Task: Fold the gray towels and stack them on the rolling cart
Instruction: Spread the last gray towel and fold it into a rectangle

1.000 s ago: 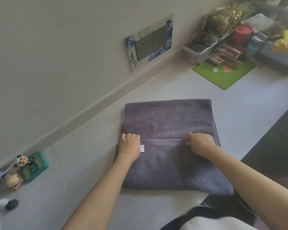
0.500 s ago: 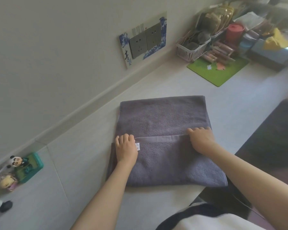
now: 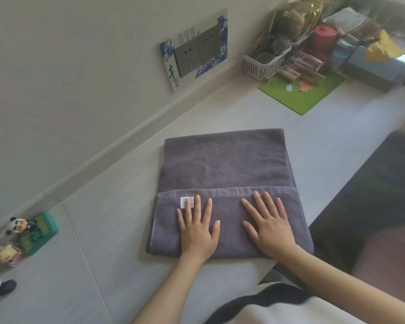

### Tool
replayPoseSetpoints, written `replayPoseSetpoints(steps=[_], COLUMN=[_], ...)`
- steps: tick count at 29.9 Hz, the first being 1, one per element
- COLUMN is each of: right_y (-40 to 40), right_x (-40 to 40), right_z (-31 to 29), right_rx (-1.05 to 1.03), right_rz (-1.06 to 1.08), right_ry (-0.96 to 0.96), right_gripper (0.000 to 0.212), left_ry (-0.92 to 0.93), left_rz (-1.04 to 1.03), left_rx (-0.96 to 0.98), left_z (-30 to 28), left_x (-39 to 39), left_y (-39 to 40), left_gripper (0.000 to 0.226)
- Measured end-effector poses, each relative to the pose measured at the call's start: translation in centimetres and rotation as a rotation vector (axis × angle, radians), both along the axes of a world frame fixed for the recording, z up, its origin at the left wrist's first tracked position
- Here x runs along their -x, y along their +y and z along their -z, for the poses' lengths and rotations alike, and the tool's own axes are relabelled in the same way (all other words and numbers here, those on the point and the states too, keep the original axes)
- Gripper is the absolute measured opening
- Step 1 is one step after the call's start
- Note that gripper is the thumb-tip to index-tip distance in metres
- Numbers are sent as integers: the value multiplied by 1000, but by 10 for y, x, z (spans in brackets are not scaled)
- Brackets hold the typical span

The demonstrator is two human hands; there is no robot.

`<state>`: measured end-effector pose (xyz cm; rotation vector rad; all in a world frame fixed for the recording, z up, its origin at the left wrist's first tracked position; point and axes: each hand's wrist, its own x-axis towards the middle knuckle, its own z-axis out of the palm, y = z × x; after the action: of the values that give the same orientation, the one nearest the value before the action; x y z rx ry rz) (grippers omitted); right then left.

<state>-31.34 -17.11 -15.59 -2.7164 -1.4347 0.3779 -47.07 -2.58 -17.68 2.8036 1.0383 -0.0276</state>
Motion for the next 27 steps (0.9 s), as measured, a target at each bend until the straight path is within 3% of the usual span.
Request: replayPoseSetpoints(steps=[5,8,10,13,16,19,23,27], right_y=[-18,-18,-16,-21,-31,-37,-36,-24], right_x=[-14,-13,-7,17,35,39,39,48], right_z=[-2,-3,-8,-10,-5,-3,-3,-6], right_rx=[46,7,-108,-385,-389,-294,-351,-429], right_rz=[131,168,124,-116,-257,-267,-257,-192], right_ry=[-16,-9,25,52,76,63,52,33], right_gripper=[65,60,54,37,45,48,41,31], left_ry=[-75,-210,-349,-430,-300,-178,-245,-296], left_rz=[107,162,162,88,72,133,101,19], left_rx=[20,43,29,4,76,159,292,416], left_z=[-1,-6,-12,-13,1,4,-5,-21], left_x=[13,26,41,74,100,108,104,99], left_y=[13,13,8,-2,0,8,14,17], left_gripper=[61,59,51,39,51,60,63,87])
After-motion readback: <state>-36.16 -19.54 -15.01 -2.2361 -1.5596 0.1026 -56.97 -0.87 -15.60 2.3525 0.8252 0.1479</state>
